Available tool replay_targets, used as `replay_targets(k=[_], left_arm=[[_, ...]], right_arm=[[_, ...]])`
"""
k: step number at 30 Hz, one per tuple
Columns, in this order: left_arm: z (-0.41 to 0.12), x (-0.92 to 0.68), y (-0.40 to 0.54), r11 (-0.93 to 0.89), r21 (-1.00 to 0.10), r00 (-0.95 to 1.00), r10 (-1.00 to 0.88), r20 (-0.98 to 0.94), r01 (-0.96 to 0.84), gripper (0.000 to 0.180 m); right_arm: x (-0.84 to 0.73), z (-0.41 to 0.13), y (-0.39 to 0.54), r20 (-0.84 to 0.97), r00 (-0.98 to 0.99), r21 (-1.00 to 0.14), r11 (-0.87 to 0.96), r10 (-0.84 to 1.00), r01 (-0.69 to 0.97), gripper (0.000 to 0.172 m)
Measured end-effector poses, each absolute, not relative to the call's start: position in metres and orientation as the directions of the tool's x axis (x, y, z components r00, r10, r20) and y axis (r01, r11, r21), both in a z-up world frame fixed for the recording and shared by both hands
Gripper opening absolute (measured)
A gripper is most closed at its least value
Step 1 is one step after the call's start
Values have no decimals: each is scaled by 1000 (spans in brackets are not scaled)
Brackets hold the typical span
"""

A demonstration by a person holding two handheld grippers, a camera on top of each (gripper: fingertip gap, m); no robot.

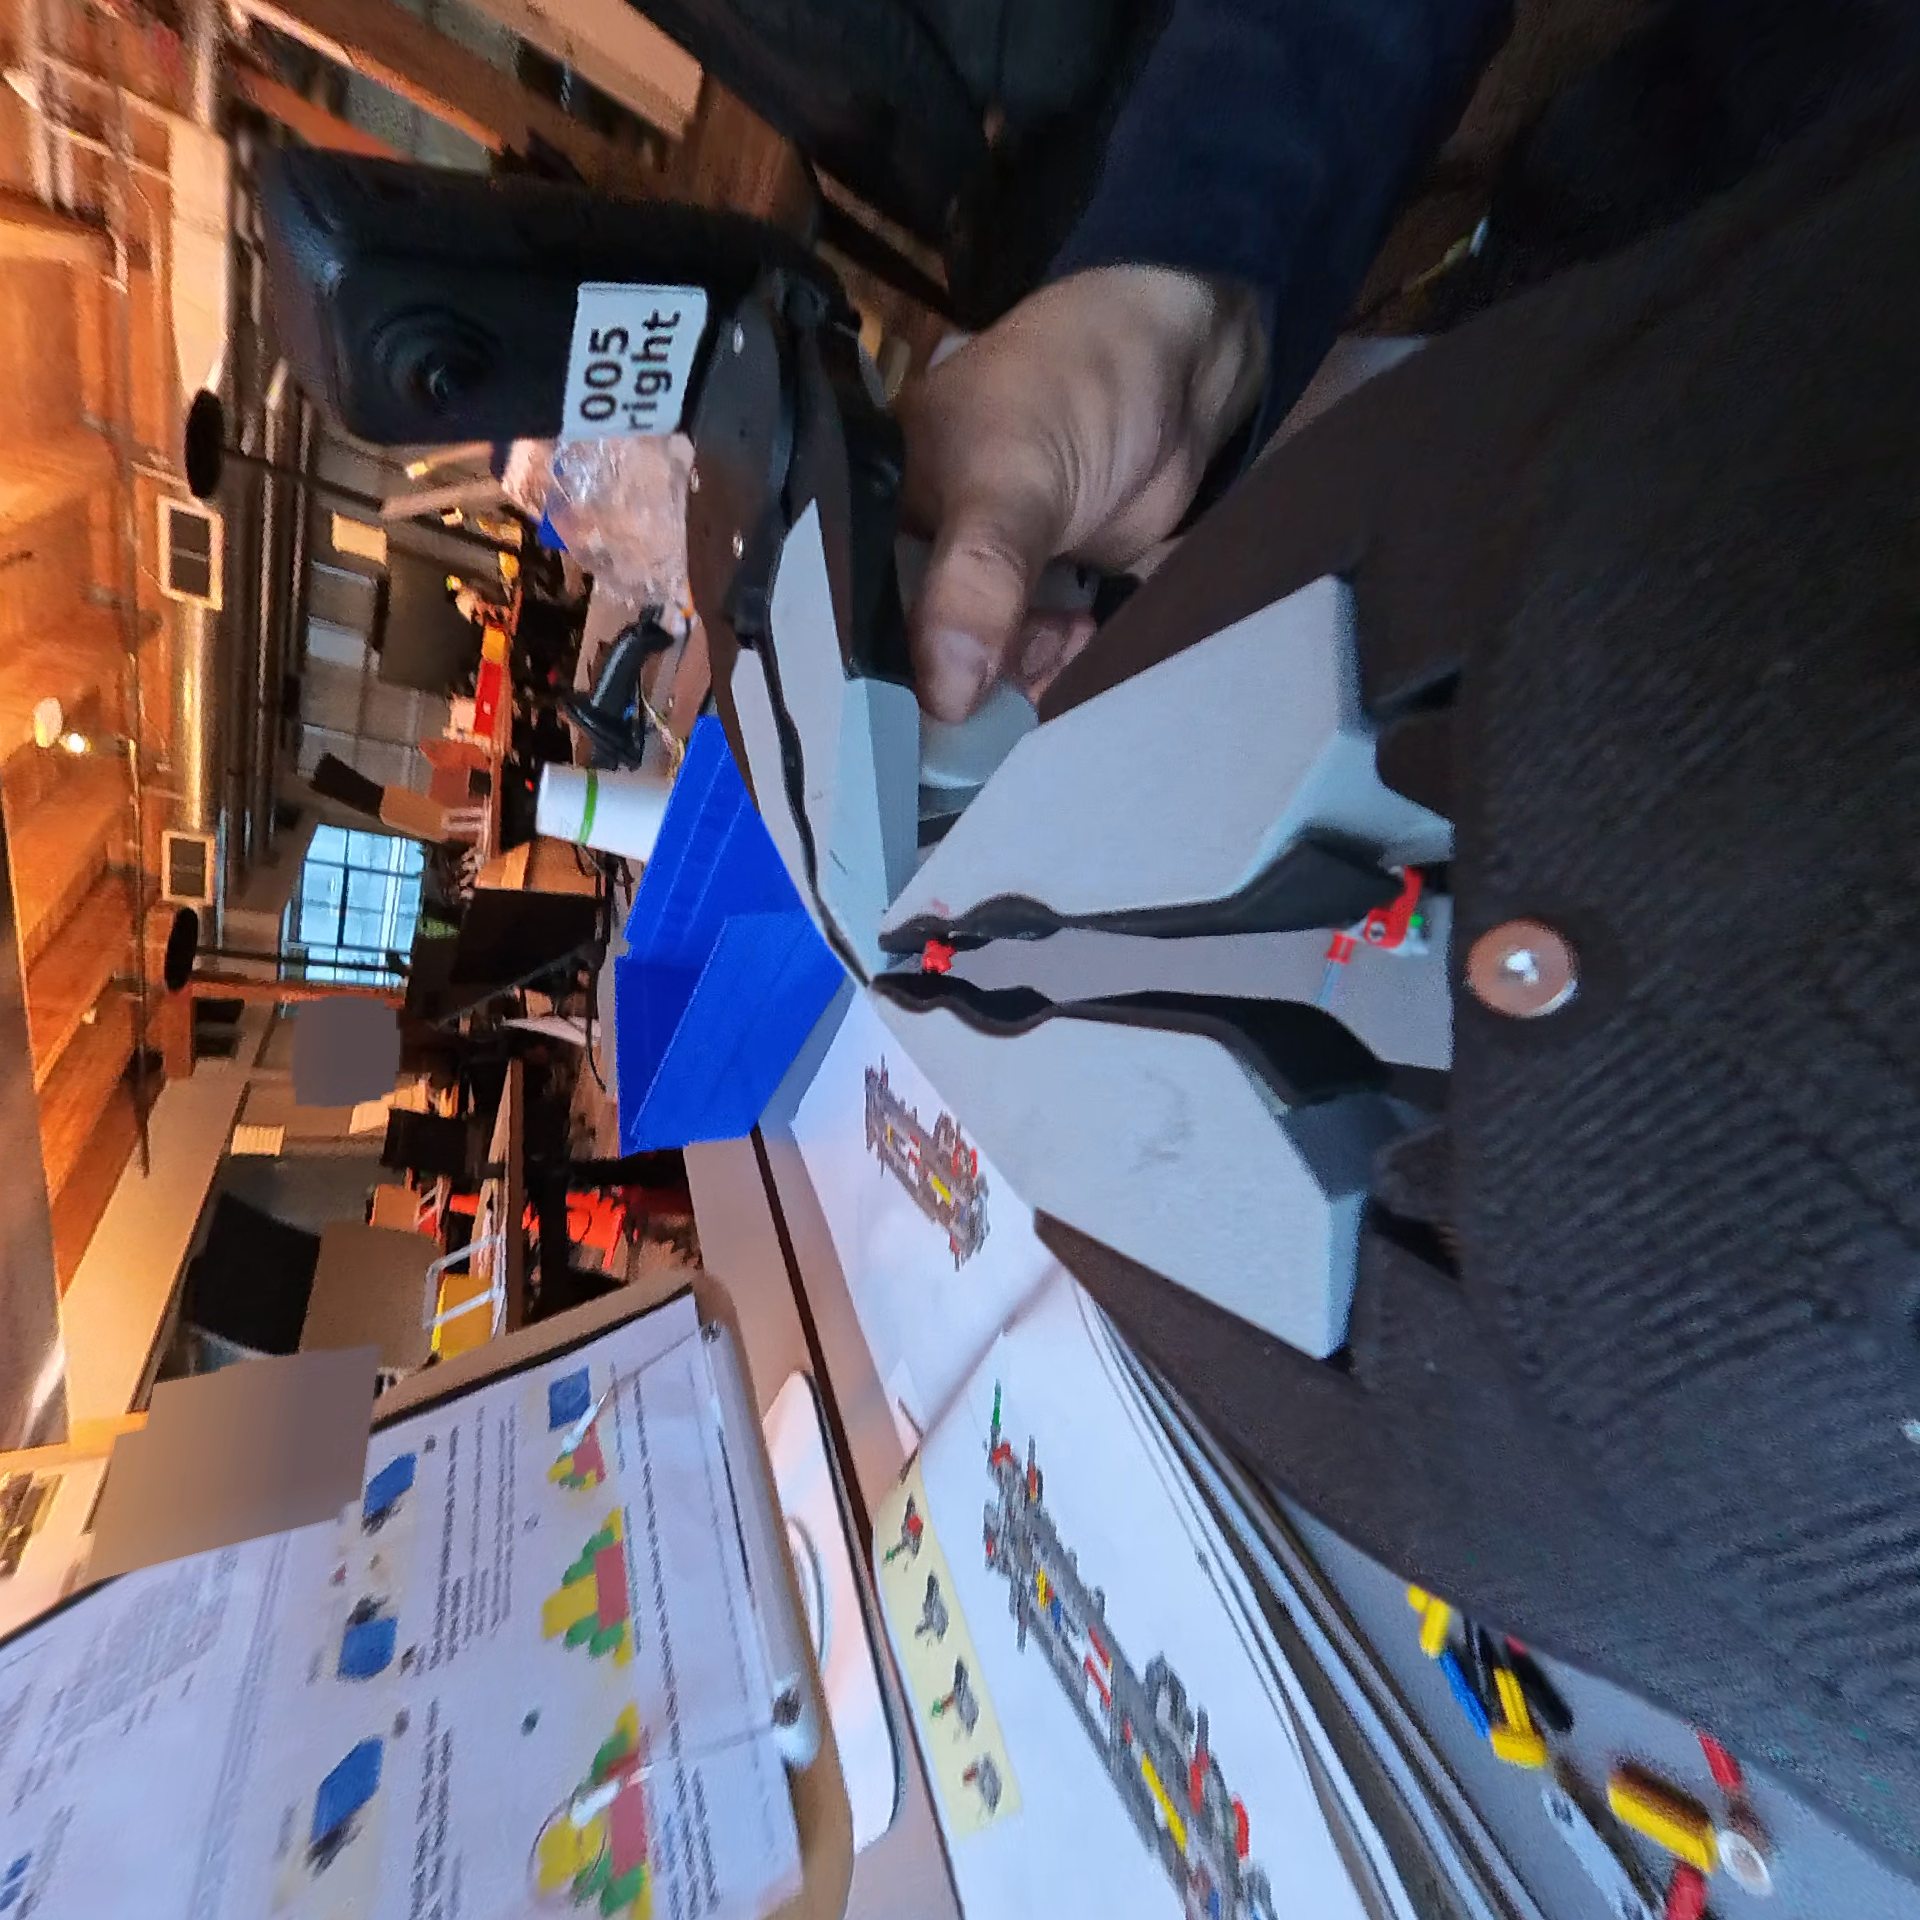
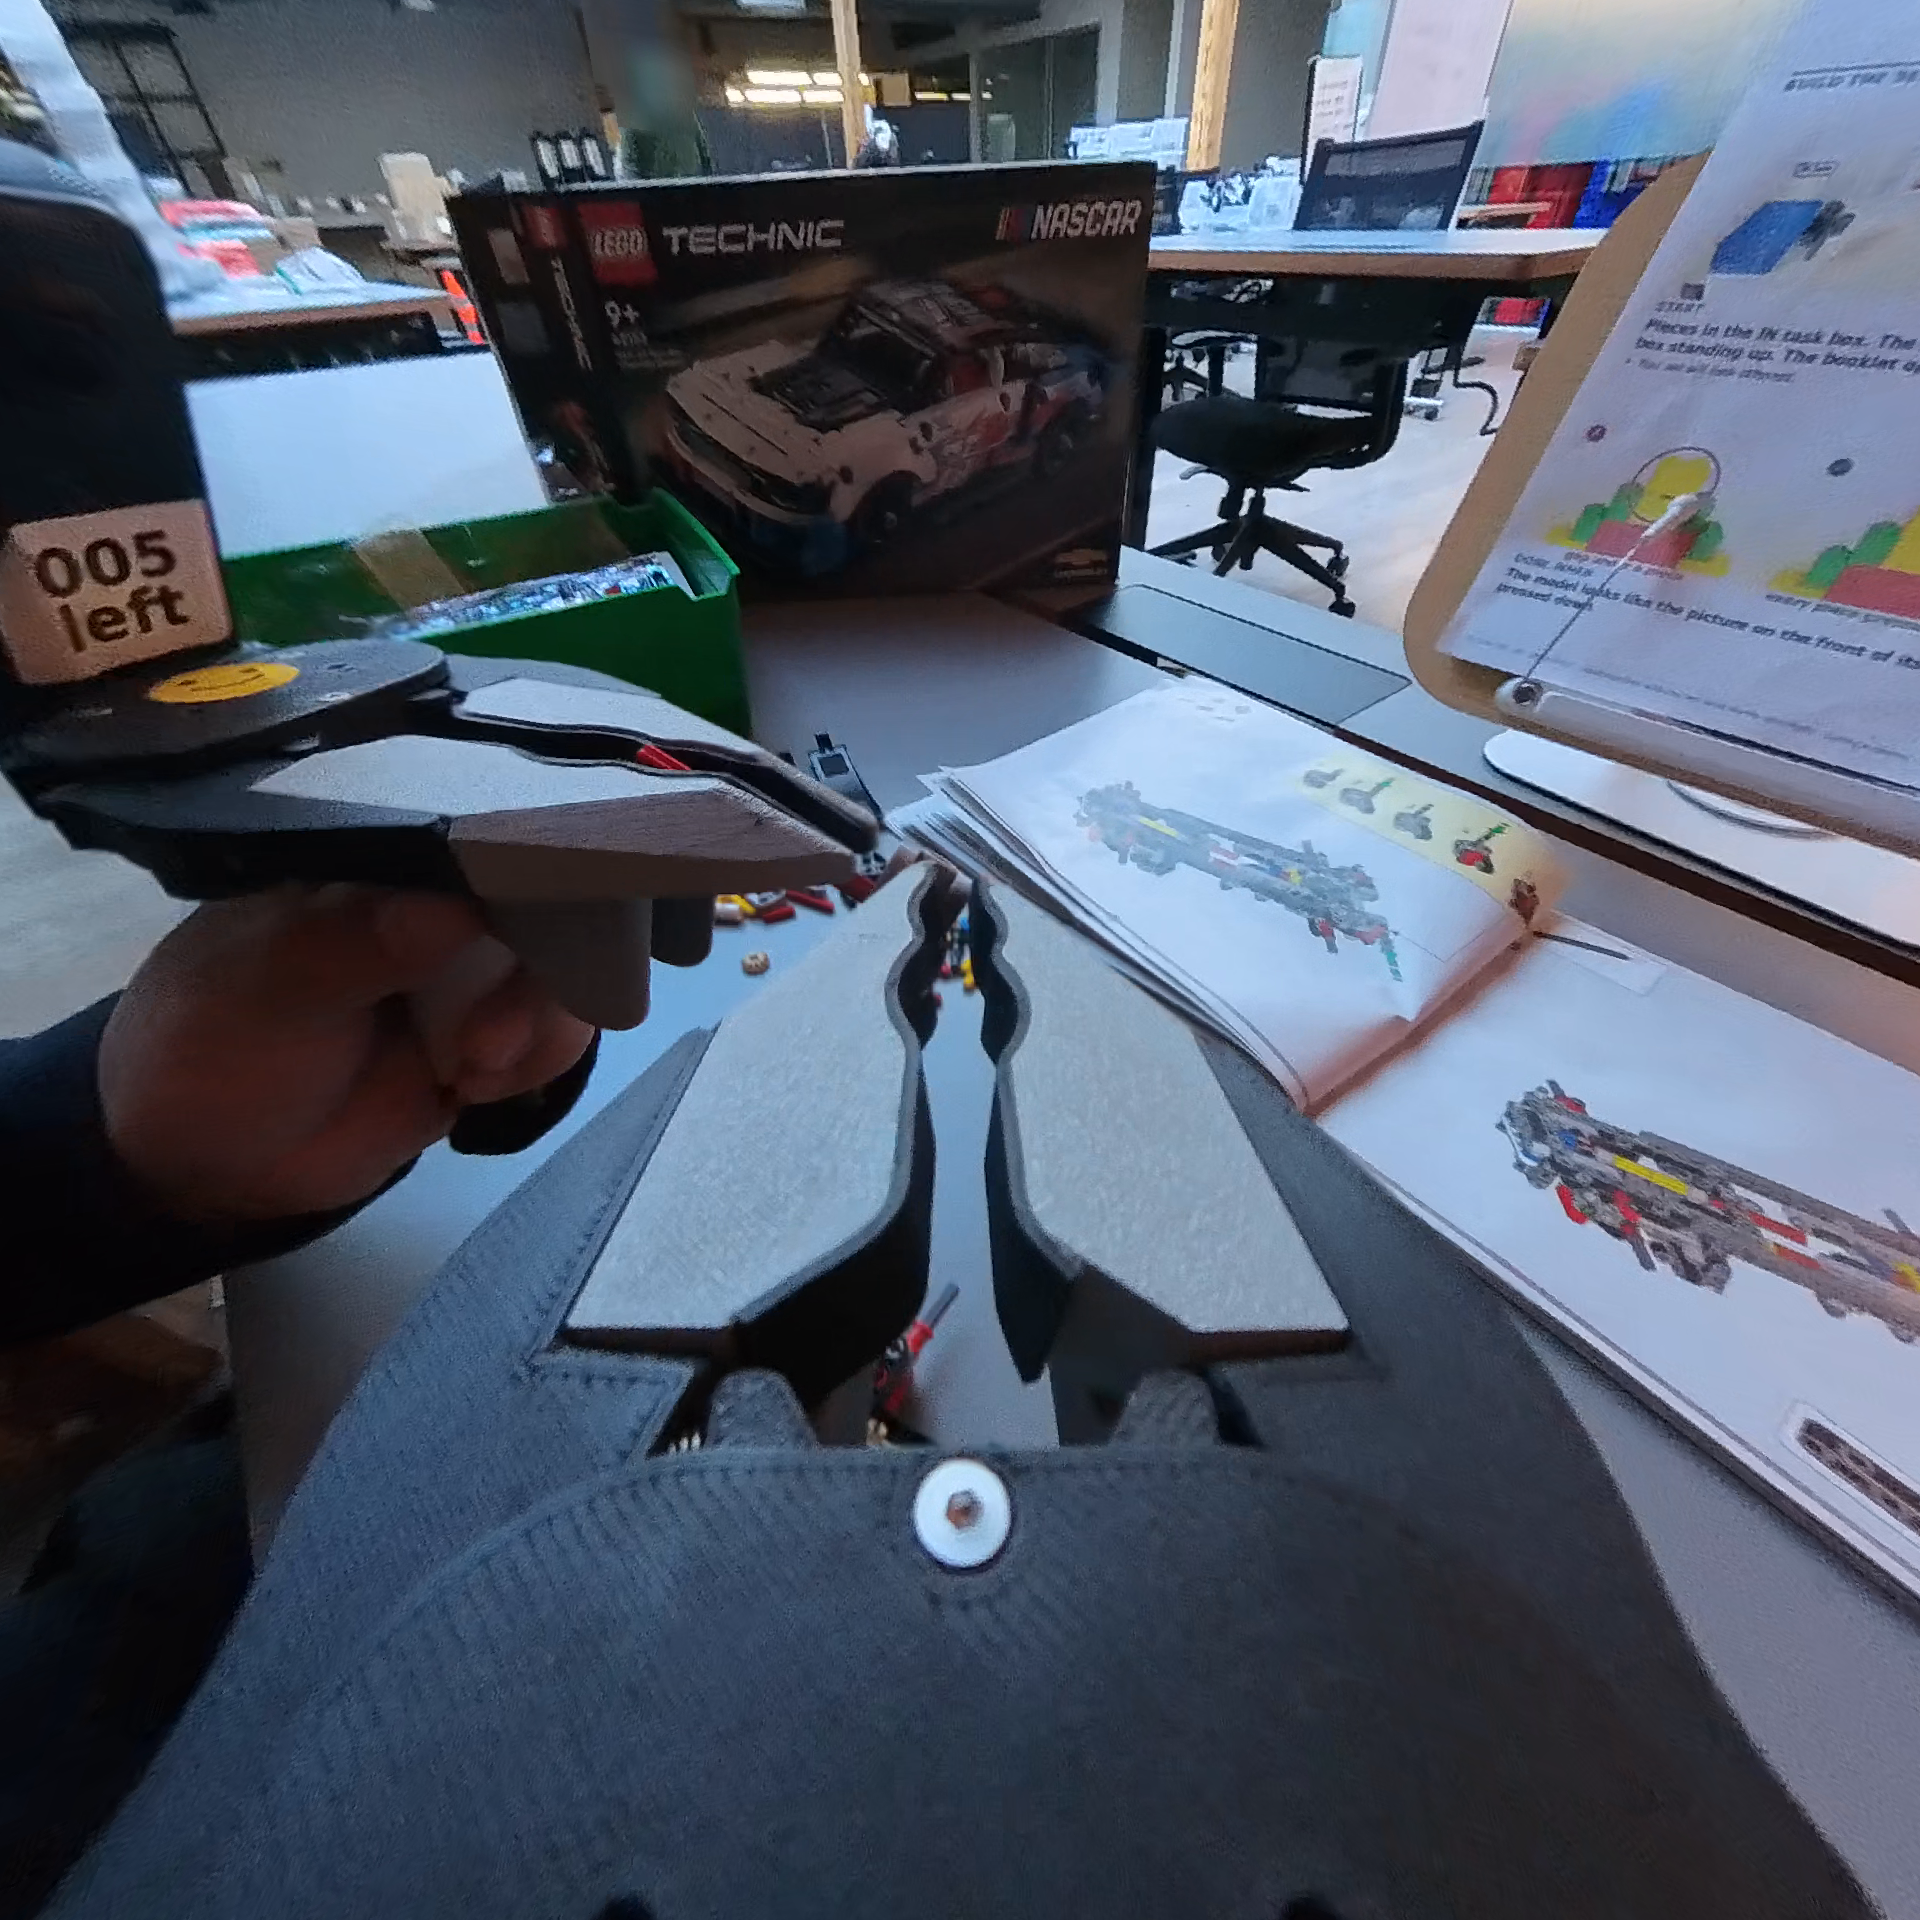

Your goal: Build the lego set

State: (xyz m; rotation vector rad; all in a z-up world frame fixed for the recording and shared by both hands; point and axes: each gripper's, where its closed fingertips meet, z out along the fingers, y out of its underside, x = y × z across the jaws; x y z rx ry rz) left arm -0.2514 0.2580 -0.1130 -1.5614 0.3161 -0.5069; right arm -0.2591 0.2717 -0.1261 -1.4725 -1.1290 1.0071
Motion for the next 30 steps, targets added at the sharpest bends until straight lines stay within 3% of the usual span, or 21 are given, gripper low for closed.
replay_targets(k=[22, 26, 30], left_arm=[[-113, -262, 292, -66, -993, 893, -433, 121, 102, 2], [-102, -210, 283, -11, -1000, 853, -522, -5, -12, 2], [-89, -127, 255, 15, -1000, 713, -701, -14, -5, 2]], right_arm=[[-273, -126, 306, -66, 232, -982, -105, 970, 157, 0], [-227, -113, 300, -47, 241, -989, -80, 969, 128, 0], [-142, -100, 273, -45, 228, -990, -75, 973, 123, 1]])
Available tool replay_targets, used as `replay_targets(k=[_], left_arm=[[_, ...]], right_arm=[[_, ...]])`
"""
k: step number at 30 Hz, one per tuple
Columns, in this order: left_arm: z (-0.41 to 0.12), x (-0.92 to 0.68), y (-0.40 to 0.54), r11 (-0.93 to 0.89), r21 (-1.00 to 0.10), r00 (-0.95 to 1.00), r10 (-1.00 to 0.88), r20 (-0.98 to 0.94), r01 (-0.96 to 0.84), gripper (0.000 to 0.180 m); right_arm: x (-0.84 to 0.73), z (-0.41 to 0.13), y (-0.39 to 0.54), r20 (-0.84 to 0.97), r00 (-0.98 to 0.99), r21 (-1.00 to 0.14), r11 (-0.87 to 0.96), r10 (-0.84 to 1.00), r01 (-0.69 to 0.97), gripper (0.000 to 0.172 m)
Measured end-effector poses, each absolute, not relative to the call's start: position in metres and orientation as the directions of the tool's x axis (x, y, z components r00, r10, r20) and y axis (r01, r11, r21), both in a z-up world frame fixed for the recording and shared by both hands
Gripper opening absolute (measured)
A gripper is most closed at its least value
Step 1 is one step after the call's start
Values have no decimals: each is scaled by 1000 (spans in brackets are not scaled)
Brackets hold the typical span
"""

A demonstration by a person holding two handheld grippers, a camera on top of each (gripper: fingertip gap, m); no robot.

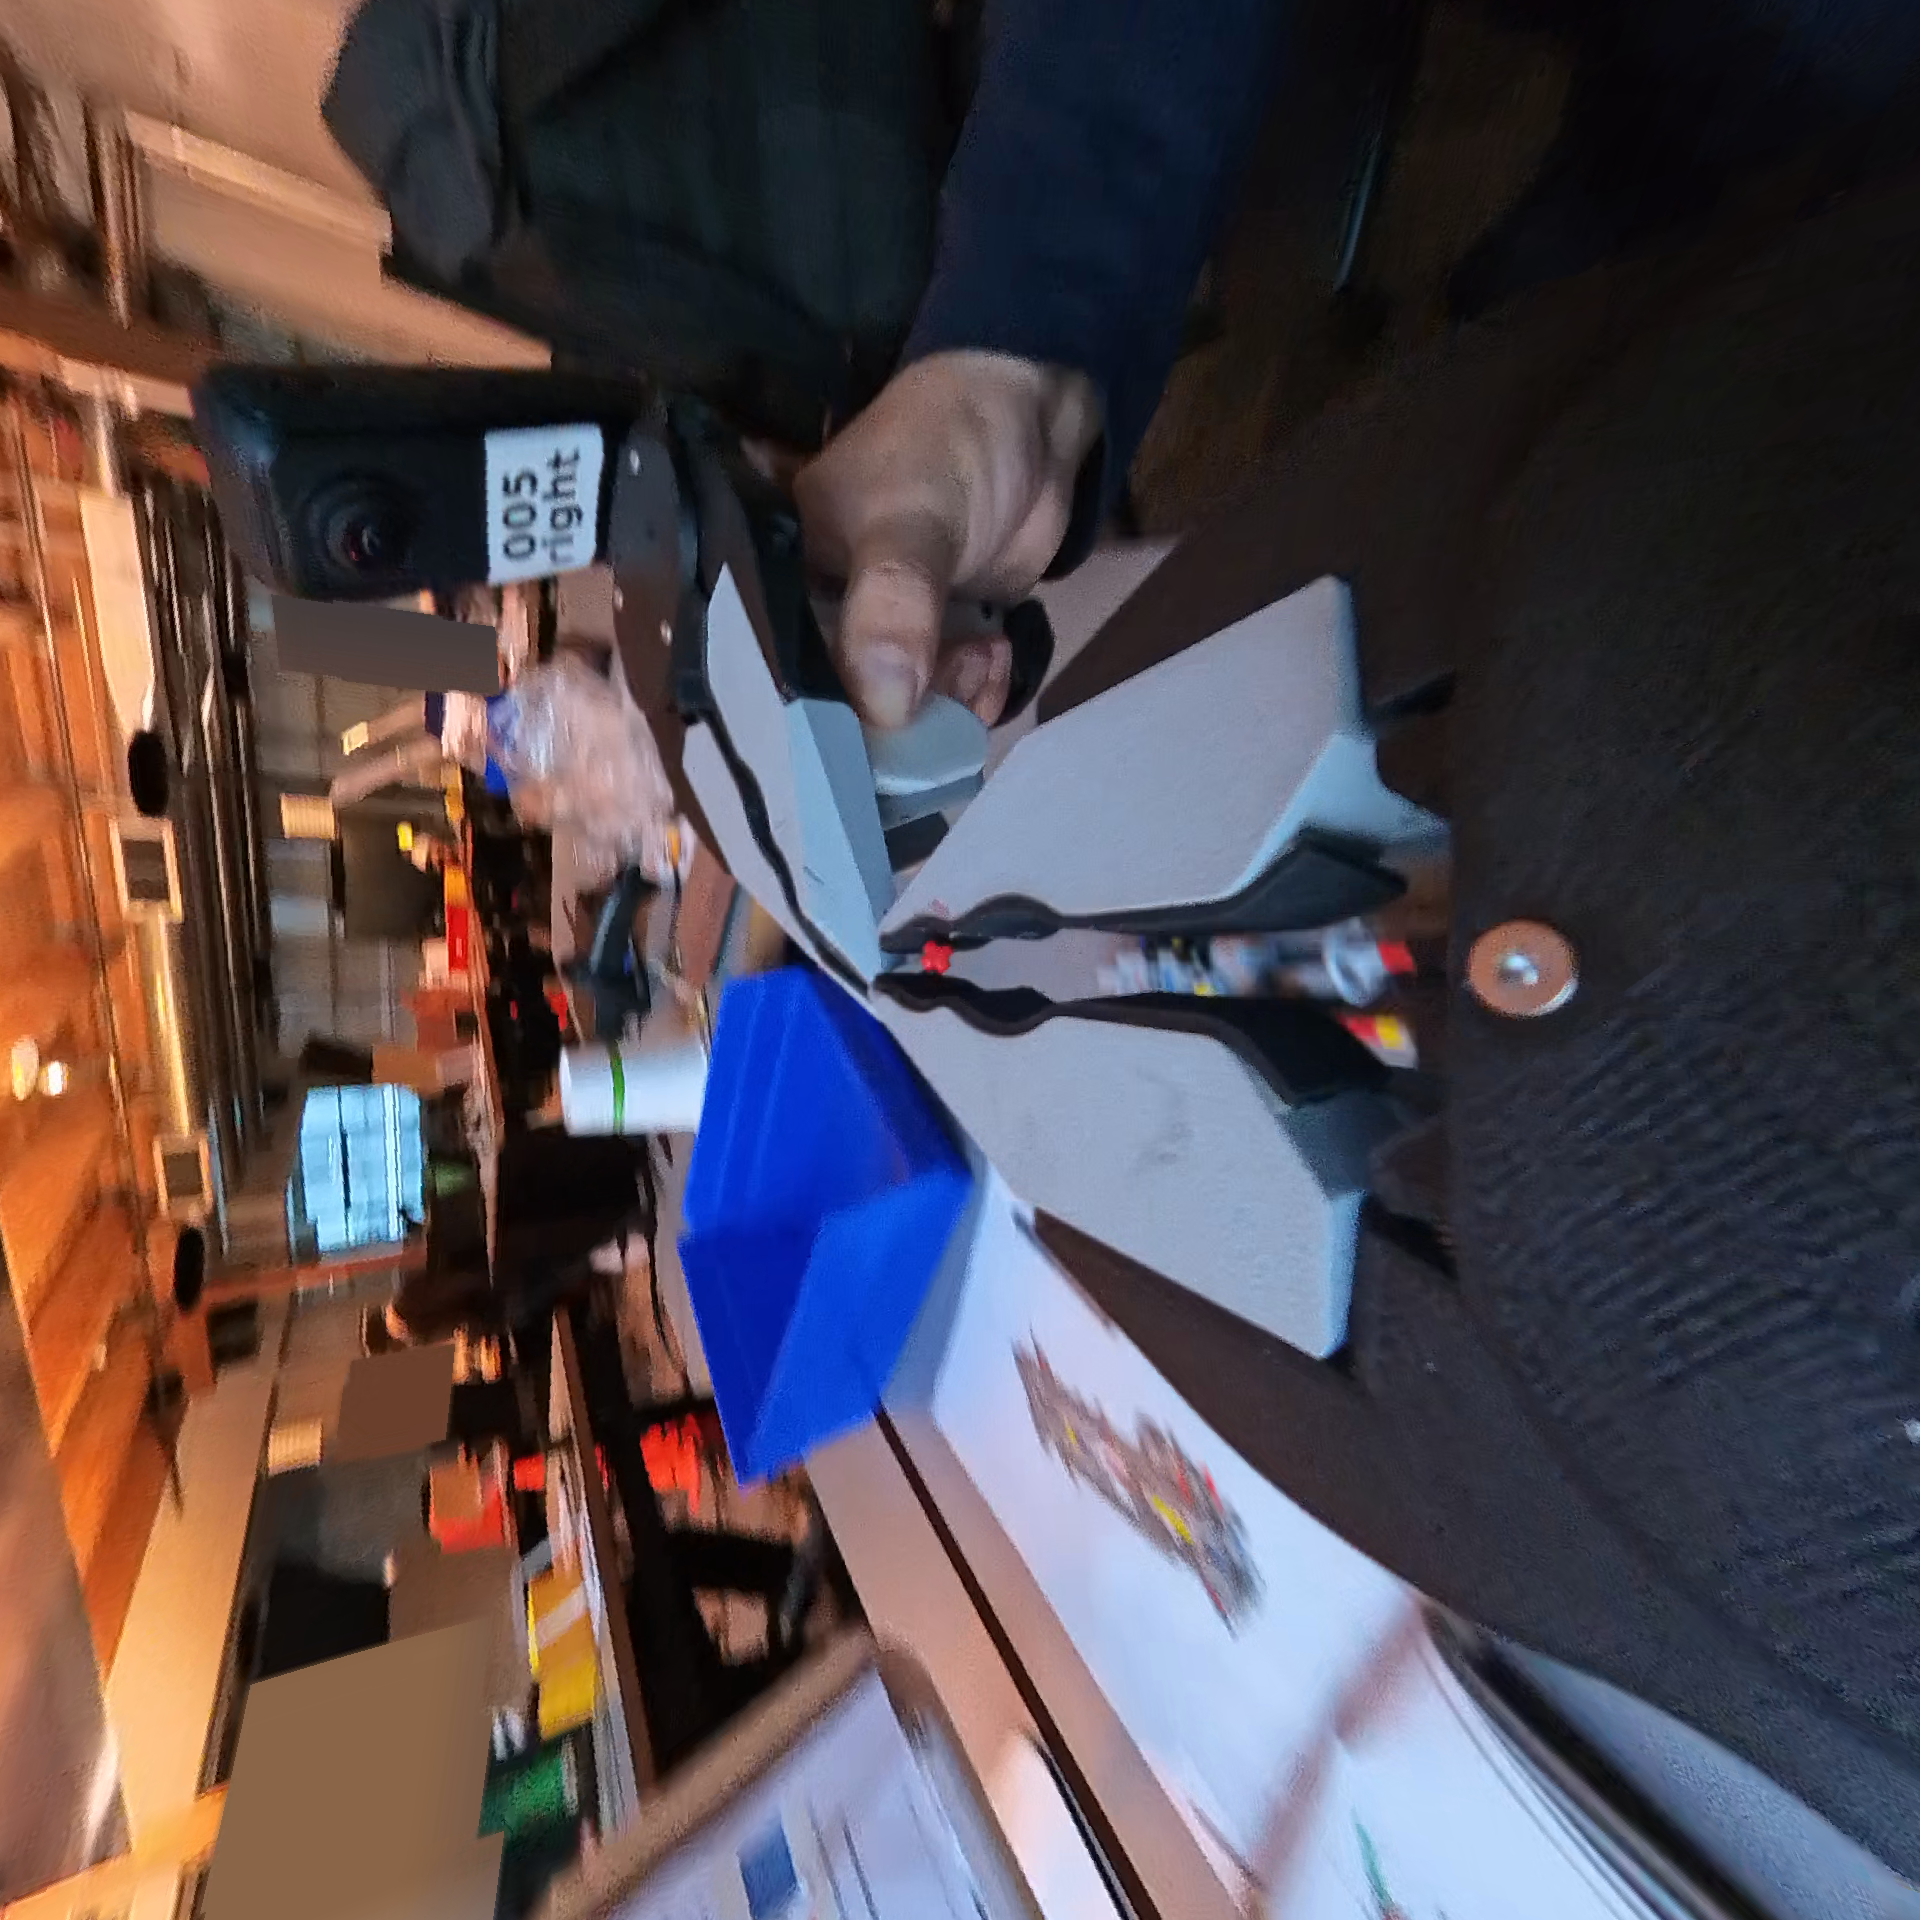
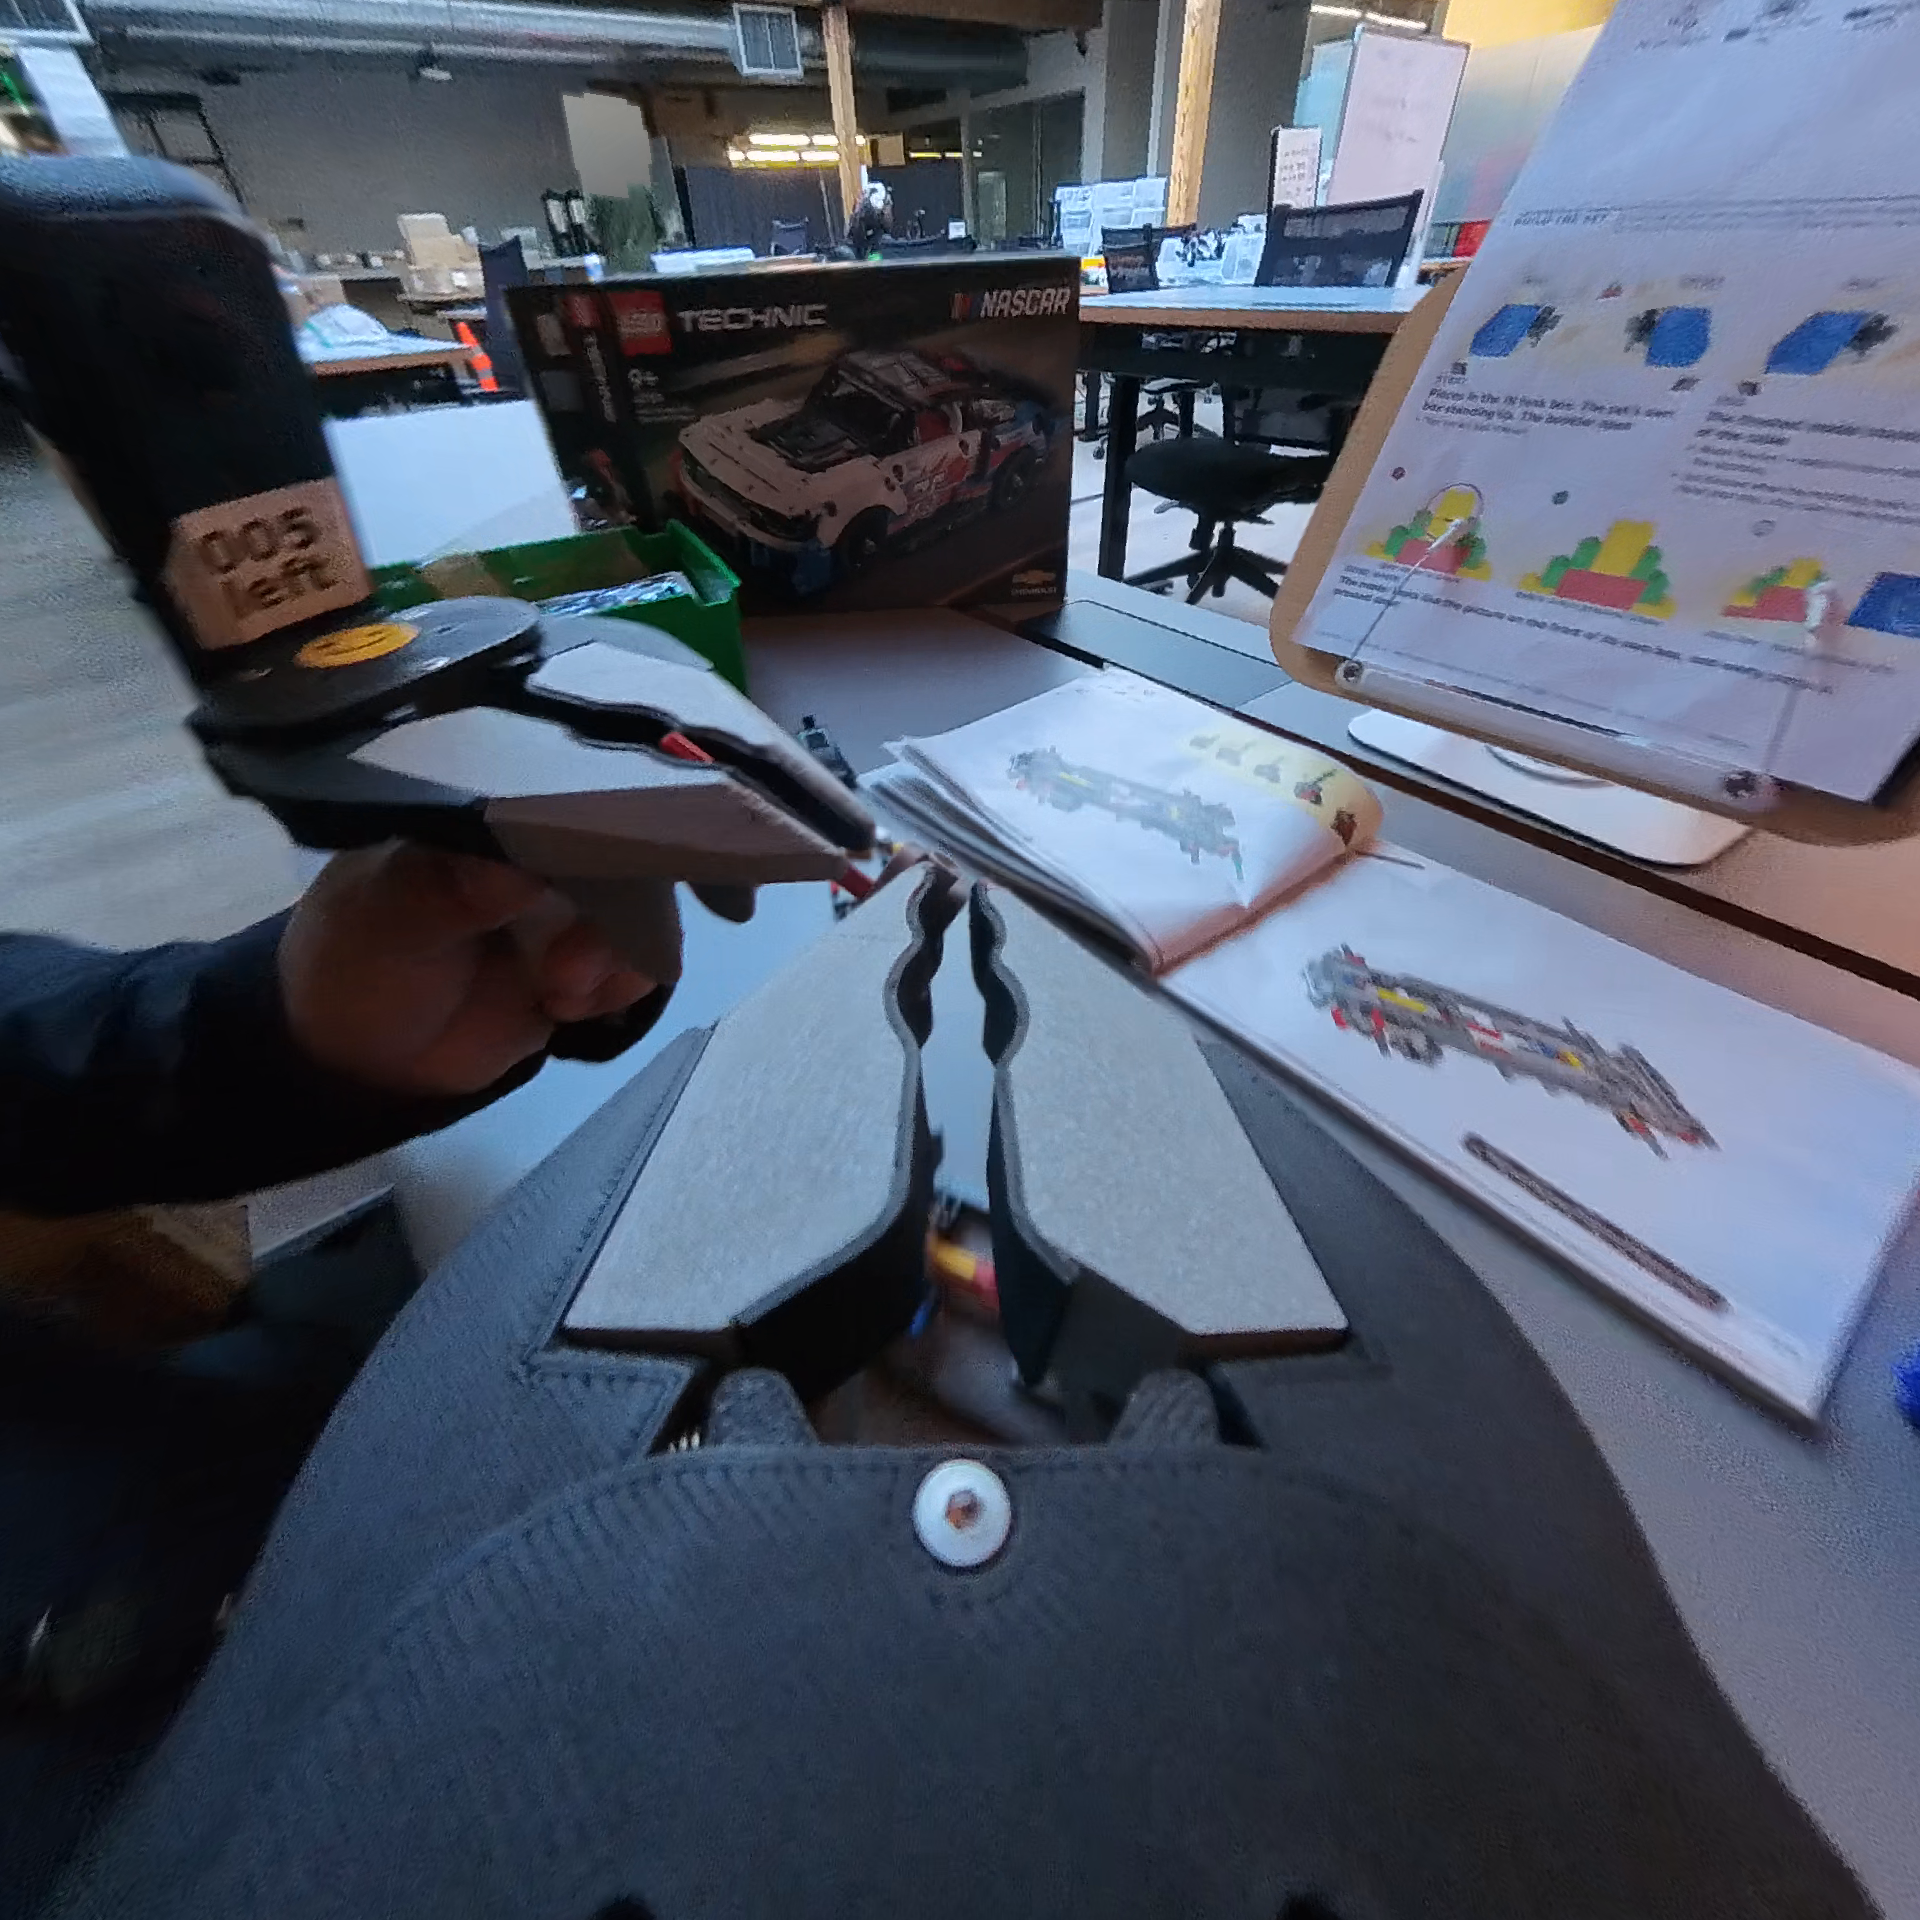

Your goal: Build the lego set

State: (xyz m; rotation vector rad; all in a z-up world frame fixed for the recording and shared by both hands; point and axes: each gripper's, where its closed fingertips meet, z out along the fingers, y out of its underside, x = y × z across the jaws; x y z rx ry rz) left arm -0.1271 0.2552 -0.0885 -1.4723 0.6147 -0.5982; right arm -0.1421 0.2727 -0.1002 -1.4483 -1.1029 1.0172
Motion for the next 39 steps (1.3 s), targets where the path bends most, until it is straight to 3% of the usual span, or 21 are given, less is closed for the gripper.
replay_targets(k=[5, 7, 11, 13, 18, 25, 29, 34, 39], left_arm=[[-90, -28, 185, -30, -999, 430, -903, 11, -37, 2], [-100, -4, 151, -66, -994, 304, -952, 39, -81, 3], [-128, 23, 97, -169, -973, 167, -976, 143, -156, 2], [-138, 35, 74, -195, -967, 126, -976, 175, -162, 3], [-165, 58, 36, -302, -945, 125, -950, 286, -128, 3], [-205, 74, 2, -564, -825, 78, -822, 564, 30, 2], [-240, 84, -3, -579, -815, 278, -789, 547, -39, 2], [-255, 103, -19, -626, -779, 263, -757, 598, -34, 2], [-260, 123, -34, -464, -879, 288, -861, 419, -111, 3]], right_arm=[[-36, -100, 201, 14, 164, -992, -7, 986, 127, 8], [-7, -113, 168, 0, 129, -987, -21, 992, 161, 21], [17, -140, 101, -55, 19, -980, -58, 998, 189, 34], [20, -154, 80, -61, 14, -976, -62, 998, 210, 31], [27, -175, 36, -134, 8, -970, -133, 991, 203, 19], [48, -221, 1, -99, 131, -919, -141, 986, 369, 13], [59, -258, -2, 4, 225, -909, -90, 974, 407, 15], [76, -271, -20, -175, 212, -934, -230, 962, 275, 14], [93, -276, -38, -455, 46, -881, -457, 889, 123, 20]])
